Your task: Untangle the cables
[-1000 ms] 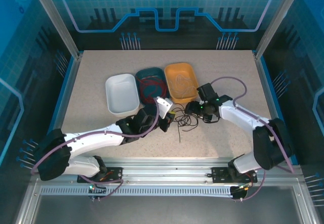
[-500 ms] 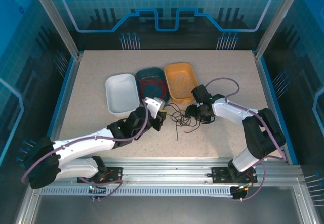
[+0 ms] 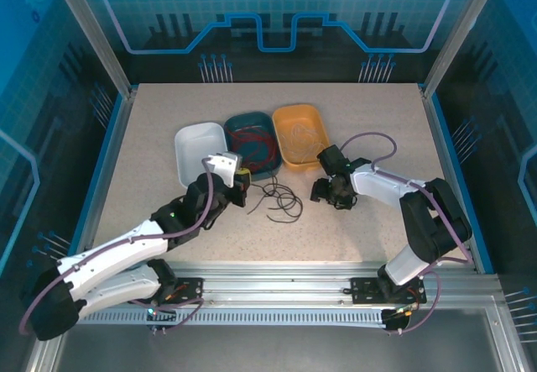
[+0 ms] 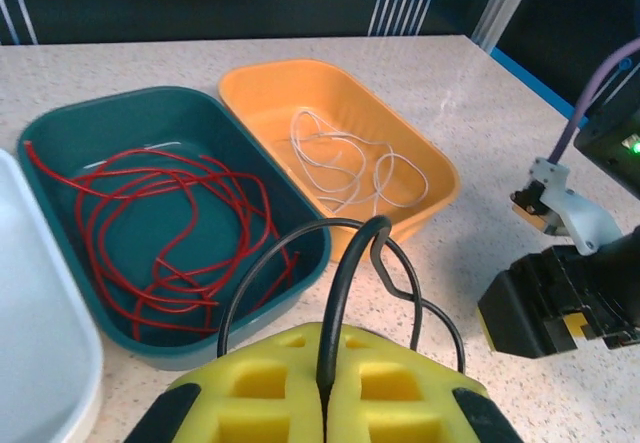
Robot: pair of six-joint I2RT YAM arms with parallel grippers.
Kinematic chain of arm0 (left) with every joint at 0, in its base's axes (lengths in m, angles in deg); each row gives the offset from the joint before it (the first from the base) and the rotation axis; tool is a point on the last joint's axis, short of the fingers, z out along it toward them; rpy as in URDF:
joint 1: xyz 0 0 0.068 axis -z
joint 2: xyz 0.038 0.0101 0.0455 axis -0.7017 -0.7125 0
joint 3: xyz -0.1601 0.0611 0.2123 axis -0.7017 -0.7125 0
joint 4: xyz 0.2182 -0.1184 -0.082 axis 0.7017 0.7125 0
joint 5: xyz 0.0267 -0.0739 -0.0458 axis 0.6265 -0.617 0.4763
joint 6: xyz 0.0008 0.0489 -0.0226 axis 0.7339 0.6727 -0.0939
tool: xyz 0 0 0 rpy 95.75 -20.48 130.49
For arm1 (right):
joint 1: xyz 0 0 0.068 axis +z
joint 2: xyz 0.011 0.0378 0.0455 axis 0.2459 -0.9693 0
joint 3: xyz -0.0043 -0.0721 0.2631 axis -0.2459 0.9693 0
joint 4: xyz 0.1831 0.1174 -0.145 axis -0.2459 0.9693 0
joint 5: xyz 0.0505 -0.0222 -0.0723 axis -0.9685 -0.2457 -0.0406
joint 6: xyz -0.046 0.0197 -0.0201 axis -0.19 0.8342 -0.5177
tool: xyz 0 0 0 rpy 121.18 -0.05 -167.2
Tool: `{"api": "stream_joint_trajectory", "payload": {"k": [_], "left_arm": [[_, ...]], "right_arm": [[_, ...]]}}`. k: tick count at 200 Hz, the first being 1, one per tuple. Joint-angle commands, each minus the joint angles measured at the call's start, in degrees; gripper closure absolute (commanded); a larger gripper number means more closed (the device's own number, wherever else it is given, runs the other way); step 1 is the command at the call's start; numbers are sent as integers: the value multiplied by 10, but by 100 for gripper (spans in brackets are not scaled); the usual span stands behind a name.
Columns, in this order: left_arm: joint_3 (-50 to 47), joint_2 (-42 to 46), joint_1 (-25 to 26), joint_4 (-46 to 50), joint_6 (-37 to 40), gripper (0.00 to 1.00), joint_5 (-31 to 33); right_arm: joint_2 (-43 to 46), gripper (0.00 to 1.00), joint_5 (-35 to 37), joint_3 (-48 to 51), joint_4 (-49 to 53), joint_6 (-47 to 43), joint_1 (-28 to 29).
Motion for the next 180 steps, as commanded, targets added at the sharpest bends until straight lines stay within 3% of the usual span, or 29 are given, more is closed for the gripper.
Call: {"api": "stream_joint_trajectory", "payload": {"k": [1,40,93,133,180], "left_arm": [[-6,30,-10,26,15,100,20],[-1,45,-10,44,32,100,-11],[3,51,-11,51,37,100,-47],[5,50,-12,49,33,100,-46],[2,49,-11,48,19,100,-45]], "right_arm": [[-5,29,8,6,15,-3,7],[53,32,-3,32,-40,-43,39],[171,25,-5,96,-189,-131,118],[122,22,29,80,-194,-151,165],[9,12,130,-13,-143,-174,233]]}}
